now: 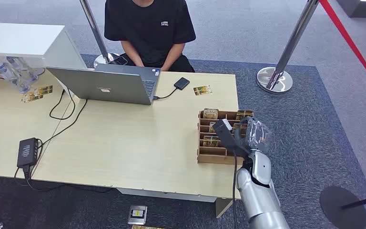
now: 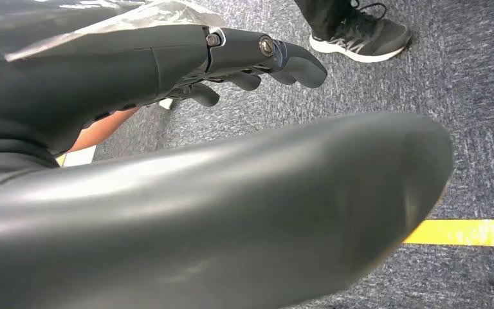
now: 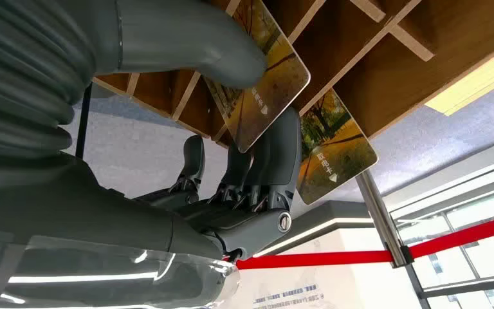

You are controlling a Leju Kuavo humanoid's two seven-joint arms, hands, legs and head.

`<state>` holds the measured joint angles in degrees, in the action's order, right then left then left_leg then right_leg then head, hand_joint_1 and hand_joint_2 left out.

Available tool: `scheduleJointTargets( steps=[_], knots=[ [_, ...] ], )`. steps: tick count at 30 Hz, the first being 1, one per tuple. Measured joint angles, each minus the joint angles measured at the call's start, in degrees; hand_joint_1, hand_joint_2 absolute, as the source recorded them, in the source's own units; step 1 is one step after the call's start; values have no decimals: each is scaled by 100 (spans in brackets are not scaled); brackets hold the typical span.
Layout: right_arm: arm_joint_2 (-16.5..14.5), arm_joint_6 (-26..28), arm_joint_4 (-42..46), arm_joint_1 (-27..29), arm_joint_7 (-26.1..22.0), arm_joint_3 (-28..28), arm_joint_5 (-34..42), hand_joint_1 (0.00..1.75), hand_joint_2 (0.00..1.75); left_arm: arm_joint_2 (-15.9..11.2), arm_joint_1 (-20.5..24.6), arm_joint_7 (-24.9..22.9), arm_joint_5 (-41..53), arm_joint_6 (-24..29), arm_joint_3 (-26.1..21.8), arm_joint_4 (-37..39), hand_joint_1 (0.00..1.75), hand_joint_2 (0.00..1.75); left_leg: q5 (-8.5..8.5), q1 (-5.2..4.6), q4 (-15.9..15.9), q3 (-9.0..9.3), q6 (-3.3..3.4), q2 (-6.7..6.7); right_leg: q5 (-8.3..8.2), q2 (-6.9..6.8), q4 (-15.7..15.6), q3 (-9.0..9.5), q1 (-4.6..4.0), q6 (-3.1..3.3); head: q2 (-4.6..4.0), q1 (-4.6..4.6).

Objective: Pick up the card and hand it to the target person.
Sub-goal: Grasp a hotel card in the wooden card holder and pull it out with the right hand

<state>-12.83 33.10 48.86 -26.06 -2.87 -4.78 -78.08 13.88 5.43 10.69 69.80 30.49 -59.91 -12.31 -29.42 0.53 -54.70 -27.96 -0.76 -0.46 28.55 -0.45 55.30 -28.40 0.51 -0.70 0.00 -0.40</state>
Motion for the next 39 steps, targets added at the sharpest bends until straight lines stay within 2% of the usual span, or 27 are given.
scheduleJointTargets(
  steps=[4, 11, 20, 32, 39],
  knots=[
    [0, 6, -72, -44, -12, -10, 11, 92, 175, 0, 0, 0, -1, 0, 0, 1, 0, 0, 0, 0, 0, 0, 0, 0, 0, 0, 0, 0, 0, 0, 0, 0],
    [3, 14, -212, -139, -14, -49, 17, 103, 175, 0, -4, 0, 6, 0, 0, 2, 0, 0, 0, 0, 0, 0, 0, 0, 0, 0, 0, 0, 0, 0, 0, 1],
    [4, 31, -317, -214, -36, -86, 57, 140, 175, -4, -13, 0, 22, 0, 0, 3, 0, 0, 0, 0, 0, 0, 0, 0, 0, 0, 0, 0, 0, 0, 0, 1],
    [-2, 80, -420, -268, -75, -91, 117, 140, 175, -15, -19, 0, 27, 0, 0, 30, 0, 0, 1, 0, 0, 3, 0, 0, 0, 0, 0, 3, 0, 0, 0, 1],
    [4, 131, -450, -270, -137, -91, 185, 151, 175, -15, -19, 0, 27, 0, 0, 38, 0, 0, 1, 0, 0, 3, 0, 0, 0, 0, 0, 3, 0, 0, 0, 1]
  ],
)
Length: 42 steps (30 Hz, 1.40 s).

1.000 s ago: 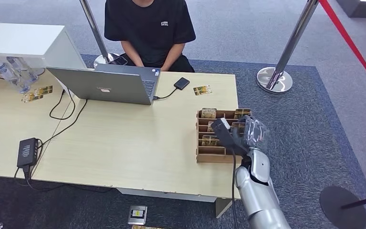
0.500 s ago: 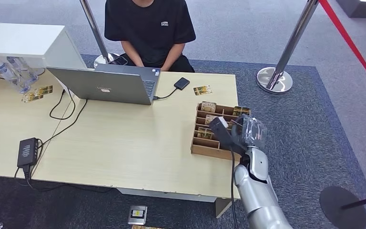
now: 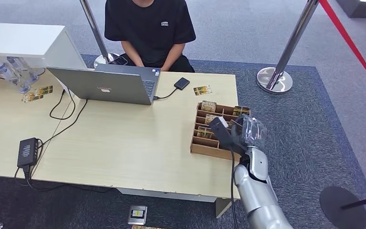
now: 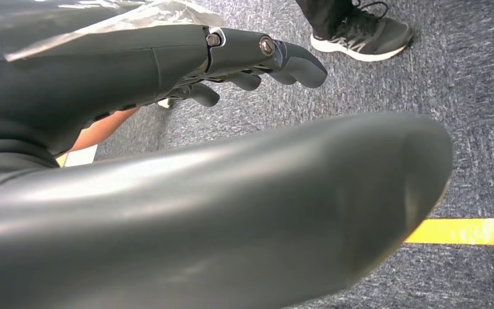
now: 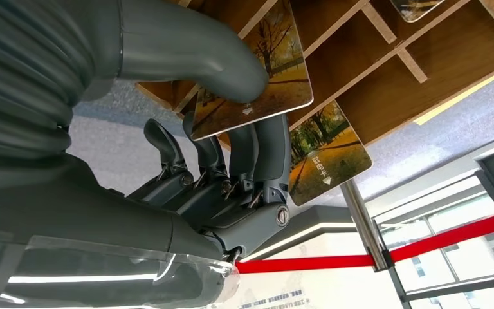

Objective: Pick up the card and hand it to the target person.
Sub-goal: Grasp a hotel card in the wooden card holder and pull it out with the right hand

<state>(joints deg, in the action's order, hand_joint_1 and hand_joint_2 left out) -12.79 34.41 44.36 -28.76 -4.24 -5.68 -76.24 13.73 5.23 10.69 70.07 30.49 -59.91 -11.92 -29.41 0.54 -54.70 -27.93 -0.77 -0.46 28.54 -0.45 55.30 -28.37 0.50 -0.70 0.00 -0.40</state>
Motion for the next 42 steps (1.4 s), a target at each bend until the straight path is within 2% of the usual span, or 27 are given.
scheduleJointTargets(
  steps=[5, 9, 19, 30, 37, 42],
  knots=[
    [7, 13, -20, -5, -51, -2, 22, 161, 175, 0, 0, 0, 0, 0, 0, 3, 0, 0, 0, 0, 0, 1, 0, 0, 0, 0, 0, 1, 0, 0, 0, -1],
    [7, -74, 21, -2, -141, -26, 102, 161, 175, 0, 0, 0, 2, 0, 0, 3, 0, 0, 0, 0, 0, 1, 0, 0, 0, 0, 0, 0, 0, 0, 0, 0],
    [30, -713, 541, 138, -516, -275, 552, 162, 175, -1, -1, 0, 4, 0, -7, 5, 0, 0, 0, 0, 0, -1, 0, 0, 0, 0, 1, -3, 0, 0, 0, -1],
    [139, -1176, 1217, 255, -459, -717, 537, 168, 175, 0, -1, -36, 6, 17, -39, 8, 0, 0, 0, 0, 0, -2, -1, 0, 0, 0, 1, -4, 0, 0, 0, -1],
    [215, -1290, 1630, 284, -359, -1034, 404, 167, 175, 0, 0, -54, 4, 25, -45, 8, 0, 0, 0, 0, 0, -2, -1, 0, 0, 0, 1, -4, 0, 0, 0, 0],
    [222, -1380, 2033, 305, -353, -1334, 337, 172, 175, 0, 1, -70, 4, 35, -46, 8, 0, 0, 0, 0, 0, -2, -1, 0, 0, 0, 1, -3, 0, 0, 0, 0]
  ],
)
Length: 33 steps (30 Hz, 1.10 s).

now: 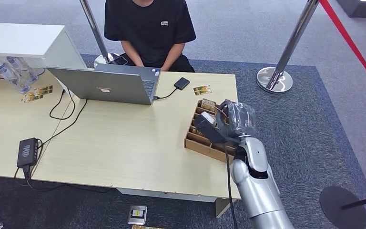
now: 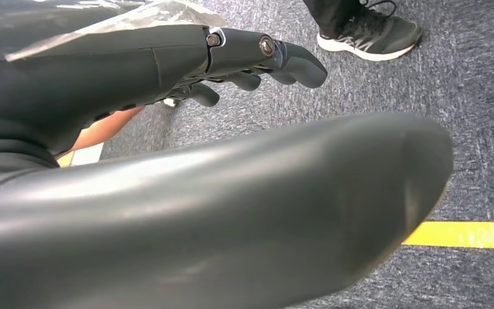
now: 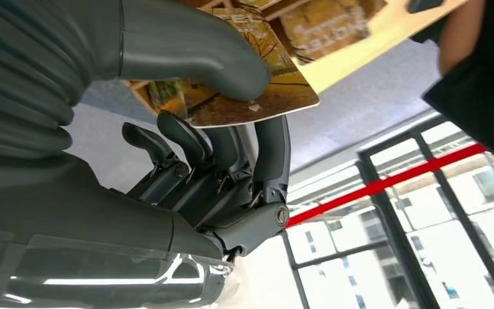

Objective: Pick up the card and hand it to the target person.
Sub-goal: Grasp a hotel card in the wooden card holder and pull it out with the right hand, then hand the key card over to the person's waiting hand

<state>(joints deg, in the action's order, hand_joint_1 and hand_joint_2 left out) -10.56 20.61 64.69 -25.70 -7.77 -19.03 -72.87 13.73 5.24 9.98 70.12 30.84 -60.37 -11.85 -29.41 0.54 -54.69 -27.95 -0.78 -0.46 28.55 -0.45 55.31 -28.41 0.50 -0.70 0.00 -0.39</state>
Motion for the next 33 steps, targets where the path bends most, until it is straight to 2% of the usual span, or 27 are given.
scheduleJointTargets(
  steps=[6, 10, 18, 22, 28, 33],
  knots=[
    [-50, -244, 245, -51, -122, -358, 174, 173, 175, 0, 1, -6, 16, 2, -1, 0, 0, 0, 0, 0, 0, 0, -1, 0, 0, 0, 2, 1, 0, 0, 0, -1],
    [-189, -460, 159, -296, -258, -524, 469, 173, 175, 0, 5, -2, 44, 2, 0, 0, 0, 0, 2, 0, 0, 0, -2, -1, 0, 0, 4, 1, 0, 0, 0, 0],
    [-548, -599, -531, -1005, -425, -689, 876, 166, 175, 0, 8, 22, 111, 0, 1, 2, 0, 0, 3, 0, 0, 0, -3, 0, 0, 0, 6, 1, 0, 0, 0, -1],
    [-715, -618, -952, -1298, -427, -722, 974, 168, 175, 0, 12, 21, 150, -4, 11, 2, 0, 0, 3, 0, 0, 0, -3, 0, 0, 0, 5, 1, 0, 0, 0, -1],
    [-887, -502, -1446, -1568, -431, -741, 1071, 173, 175, 0, 15, 20, 180, -16, 22, 2, 0, 0, 3, 0, 0, 0, -3, 0, 0, 0, 5, 0, 0, 0, 0, -2],
    [-982, -121, -1769, -1676, -354, -746, 976, 175, 175, 0, 15, 20, 230, -17, 44, 2, 0, 0, 3, 0, 0, 0, -3, 0, 0, 0, 5, 1, 0, 0, 0, -1]
  ],
)
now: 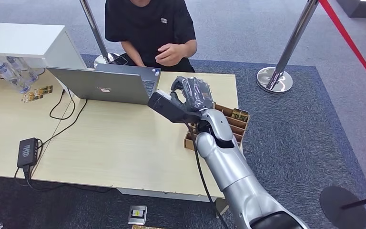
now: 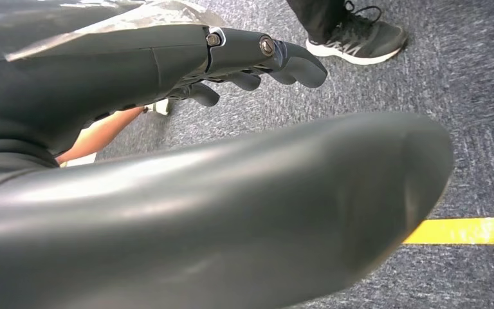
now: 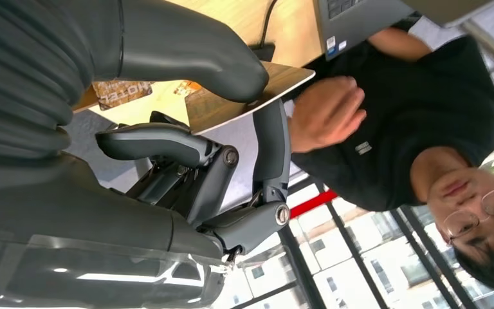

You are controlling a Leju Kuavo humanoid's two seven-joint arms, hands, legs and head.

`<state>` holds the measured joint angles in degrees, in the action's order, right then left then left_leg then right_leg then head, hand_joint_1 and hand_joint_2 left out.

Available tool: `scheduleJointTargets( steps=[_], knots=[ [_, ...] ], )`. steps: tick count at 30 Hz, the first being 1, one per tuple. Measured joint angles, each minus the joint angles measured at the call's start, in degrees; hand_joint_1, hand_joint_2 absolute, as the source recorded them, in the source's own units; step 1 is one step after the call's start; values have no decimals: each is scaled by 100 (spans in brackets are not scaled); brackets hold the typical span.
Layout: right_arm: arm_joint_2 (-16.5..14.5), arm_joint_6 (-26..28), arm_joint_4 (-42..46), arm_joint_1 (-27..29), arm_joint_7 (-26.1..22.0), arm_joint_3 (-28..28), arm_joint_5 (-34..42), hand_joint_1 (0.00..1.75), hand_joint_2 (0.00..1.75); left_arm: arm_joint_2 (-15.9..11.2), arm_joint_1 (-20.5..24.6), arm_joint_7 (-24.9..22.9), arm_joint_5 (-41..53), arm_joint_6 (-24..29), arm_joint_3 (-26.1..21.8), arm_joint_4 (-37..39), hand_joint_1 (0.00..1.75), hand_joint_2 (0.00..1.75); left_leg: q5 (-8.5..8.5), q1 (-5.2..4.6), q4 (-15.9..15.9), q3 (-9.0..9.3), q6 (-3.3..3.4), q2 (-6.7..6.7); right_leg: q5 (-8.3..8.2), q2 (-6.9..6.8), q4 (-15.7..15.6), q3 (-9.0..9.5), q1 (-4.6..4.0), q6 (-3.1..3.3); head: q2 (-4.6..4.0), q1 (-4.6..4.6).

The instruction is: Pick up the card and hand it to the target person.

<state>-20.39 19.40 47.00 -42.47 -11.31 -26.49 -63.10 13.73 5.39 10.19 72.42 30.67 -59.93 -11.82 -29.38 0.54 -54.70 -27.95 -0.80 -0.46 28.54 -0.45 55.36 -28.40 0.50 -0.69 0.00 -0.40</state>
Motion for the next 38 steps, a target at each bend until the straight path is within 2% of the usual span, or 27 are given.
scheduleJointTargets(
  steps=[7, 15, 16, 19, 20, 24, 32, 38],
  knots=[
    [-63, 572, -270, -29, 62, -35, -15, 175, 175, 8, 0, -16, 12, 4, 39, 0, 0, 0, 0, 0, 0, 0, 0, 0, 0, 0, 0, 0, 0, 0, 0, 1],
    [-88, 946, -539, -58, 67, -187, 178, 144, 175, 9, -2, -66, 11, 10, 72, 2, 0, 0, 0, 0, 0, 0, 0, 0, 0, 0, 0, 0, 0, 0, 0, -1],
    [-88, 963, -579, -69, 77, -212, 206, 128, 175, 9, -2, -68, 10, 11, 72, 2, 0, 0, 0, 0, 0, 0, 0, 0, 0, 0, 0, 0, 0, 0, 0, 0],
    [-88, 988, -695, -105, 111, -294, 266, 21, 175, 9, -2, -75, 8, 13, 72, 2, 0, 0, 0, 0, 0, 0, 0, 0, 0, 0, 0, 0, 0, 1, 0, 0],
    [-88, 990, -733, -117, 131, -323, 275, 0, 175, 9, -2, -79, 8, 15, 72, 2, 0, 0, 0, 0, 0, 0, 0, 0, 0, 0, 0, 0, 0, 1, 0, 0],
    [-88, 990, -924, -165, 254, -432, 280, 0, 0, 9, -1, -95, 8, 19, 72, 2, 0, 0, 0, 0, 0, 0, 0, 0, 0, 0, 0, -1, 0, 1, 0, -1],
    [-87, 1165, -1270, -214, 474, -544, 191, 0, 0, 11, -2, -116, 16, 37, 72, 2, 0, 0, 0, 0, 0, 1, 0, 0, -1, 0, 0, 0, 0, 1, 0, 0],
    [-49, 1597, -1379, -201, 467, -529, 35, 0, 0, 11, -3, -131, 1, 44, 72, 2, 0, 0, 0, 0, -1, 1, 0, 0, -1, 0, -1, -2, 0, 1, 0, -1]
  ],
)
